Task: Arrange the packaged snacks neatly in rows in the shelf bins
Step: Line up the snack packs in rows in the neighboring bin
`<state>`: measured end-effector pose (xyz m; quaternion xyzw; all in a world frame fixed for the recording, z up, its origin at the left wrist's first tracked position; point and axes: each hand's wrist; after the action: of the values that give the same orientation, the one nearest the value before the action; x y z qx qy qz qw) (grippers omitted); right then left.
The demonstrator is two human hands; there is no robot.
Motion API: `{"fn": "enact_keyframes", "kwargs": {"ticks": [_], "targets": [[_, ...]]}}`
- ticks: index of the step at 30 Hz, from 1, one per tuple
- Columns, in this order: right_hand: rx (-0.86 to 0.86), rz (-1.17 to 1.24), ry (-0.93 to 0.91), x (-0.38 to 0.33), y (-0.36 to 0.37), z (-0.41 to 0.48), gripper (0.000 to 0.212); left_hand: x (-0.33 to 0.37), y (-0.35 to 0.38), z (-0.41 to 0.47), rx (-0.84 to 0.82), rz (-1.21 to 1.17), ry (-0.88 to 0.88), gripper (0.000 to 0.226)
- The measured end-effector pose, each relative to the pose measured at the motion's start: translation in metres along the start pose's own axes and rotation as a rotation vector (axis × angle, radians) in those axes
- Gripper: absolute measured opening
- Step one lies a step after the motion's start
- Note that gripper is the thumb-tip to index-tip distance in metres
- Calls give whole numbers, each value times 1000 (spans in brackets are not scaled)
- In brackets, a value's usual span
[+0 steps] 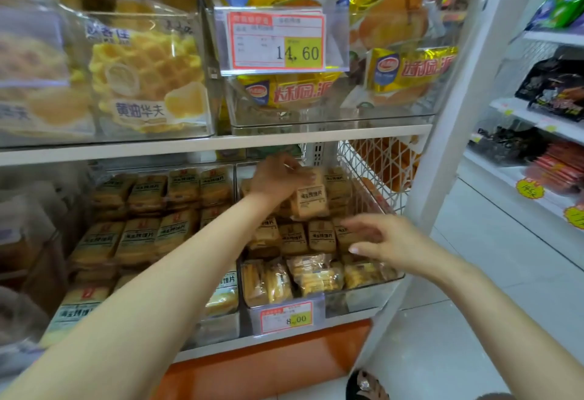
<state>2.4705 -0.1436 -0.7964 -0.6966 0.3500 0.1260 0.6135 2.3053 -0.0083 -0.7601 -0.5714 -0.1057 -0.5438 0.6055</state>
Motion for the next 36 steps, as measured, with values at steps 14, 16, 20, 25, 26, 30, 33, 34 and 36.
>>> {"fn": "enact_keyframes", "kwargs": {"ticks": [14,16,20,25,26,30,33,34,36], "targets": [[130,42,-3,21,0,-37,31,-28,107,11,-257,469,194,35],[130,25,-2,18,2,-34,30,-28,101,9,-344,396,204,29],[107,23,-31,11,6,-29,30,-20,56,6,-282,399,335,30],[126,-15,-93,-2,13,-7,30,-43,-34,4,-206,470,275,63],[140,-26,-103,-5,16,-1,30,-53,-44,3,-276,536,222,75],[171,-75,-124,-13,28,17,33,-81,-52,-10,-484,653,126,91],[160,-61,-131,-17,34,24,35,-83,-51,-12,-361,622,202,84],[160,-37,-137,-18,35,25,36,-80,-51,-12,-326,617,229,84],[182,61,-141,-21,35,26,38,-67,-49,-13,-259,564,284,88]]}}
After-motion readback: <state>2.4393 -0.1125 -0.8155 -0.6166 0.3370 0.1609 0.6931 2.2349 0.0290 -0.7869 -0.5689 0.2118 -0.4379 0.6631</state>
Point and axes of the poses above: each hand's wrist, its own z-axis towards the middle knuckle, its own y-axis out of the palm, x = y × z, and after that the axes turned 15 degrees about y, right-handed
